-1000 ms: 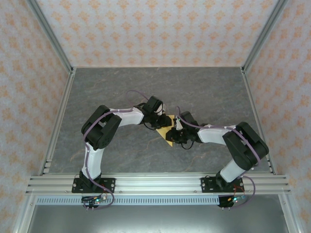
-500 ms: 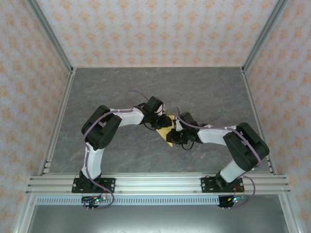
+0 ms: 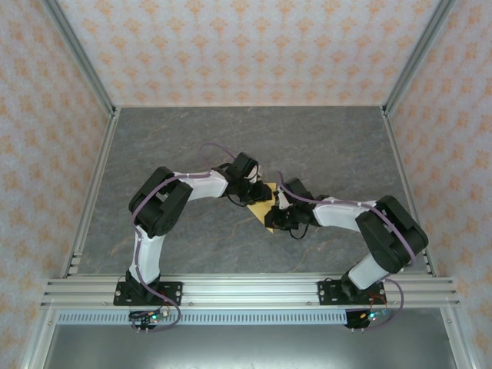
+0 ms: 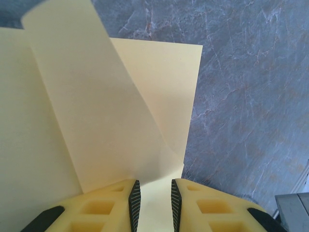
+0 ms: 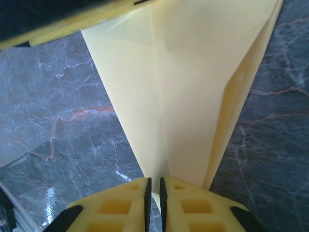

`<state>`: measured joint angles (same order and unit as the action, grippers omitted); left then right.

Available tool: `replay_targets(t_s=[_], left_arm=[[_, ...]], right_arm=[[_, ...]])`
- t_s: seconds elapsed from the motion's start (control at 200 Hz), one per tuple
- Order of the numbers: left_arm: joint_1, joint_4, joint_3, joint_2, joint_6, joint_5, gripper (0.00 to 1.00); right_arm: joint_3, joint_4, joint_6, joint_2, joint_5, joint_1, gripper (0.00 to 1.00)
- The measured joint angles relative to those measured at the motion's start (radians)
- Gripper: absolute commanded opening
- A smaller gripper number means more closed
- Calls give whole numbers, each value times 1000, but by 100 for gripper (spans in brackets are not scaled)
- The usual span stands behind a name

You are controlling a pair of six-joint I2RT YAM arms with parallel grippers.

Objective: Fold a paper plane with a square sheet of paper (fold left side to right side)
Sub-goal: Fourth fold the wing at the center of the table.

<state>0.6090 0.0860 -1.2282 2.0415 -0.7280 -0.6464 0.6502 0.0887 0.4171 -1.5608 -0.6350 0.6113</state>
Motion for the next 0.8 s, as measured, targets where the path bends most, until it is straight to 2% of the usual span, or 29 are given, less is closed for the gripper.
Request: replay_targets(t_s=[0.801], left_arm=[[1, 3, 0, 0, 0, -1, 27]], right_arm=[[-2, 137, -53, 47, 6, 2, 16]])
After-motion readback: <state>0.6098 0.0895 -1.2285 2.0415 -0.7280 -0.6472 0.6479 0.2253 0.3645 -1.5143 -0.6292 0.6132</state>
